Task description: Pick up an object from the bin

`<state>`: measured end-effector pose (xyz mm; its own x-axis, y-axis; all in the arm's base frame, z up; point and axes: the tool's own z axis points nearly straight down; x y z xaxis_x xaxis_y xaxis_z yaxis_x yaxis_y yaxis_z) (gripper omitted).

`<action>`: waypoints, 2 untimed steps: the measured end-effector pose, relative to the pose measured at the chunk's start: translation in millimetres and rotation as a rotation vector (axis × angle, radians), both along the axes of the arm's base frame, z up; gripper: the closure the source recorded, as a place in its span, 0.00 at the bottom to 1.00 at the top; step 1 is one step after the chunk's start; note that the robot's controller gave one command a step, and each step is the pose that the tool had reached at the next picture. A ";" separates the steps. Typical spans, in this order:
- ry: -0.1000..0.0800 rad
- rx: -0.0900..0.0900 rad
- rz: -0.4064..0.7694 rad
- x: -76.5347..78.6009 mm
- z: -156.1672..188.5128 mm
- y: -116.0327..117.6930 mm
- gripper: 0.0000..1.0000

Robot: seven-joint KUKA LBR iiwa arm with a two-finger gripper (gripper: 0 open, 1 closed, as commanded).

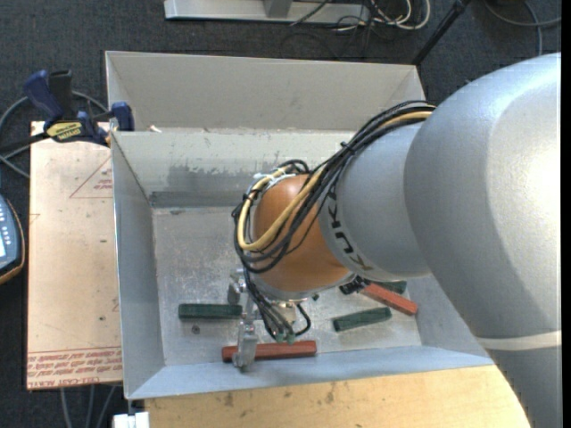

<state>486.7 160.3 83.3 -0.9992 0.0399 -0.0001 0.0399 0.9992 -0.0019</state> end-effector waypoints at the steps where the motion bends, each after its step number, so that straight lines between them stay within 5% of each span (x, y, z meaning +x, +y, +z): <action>1: -0.002 0.005 0.042 15.9 -13.3 43.7 0.00; 2: 0.002 0.003 0.037 15.7 -11.2 41.5 1.00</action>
Offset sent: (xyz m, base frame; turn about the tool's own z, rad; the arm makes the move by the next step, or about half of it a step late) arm 0.0151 0.0407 -0.0133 -0.0371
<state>502.4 201.7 72.1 -1.0000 0.0032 0.0017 0.0032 1.0000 0.0012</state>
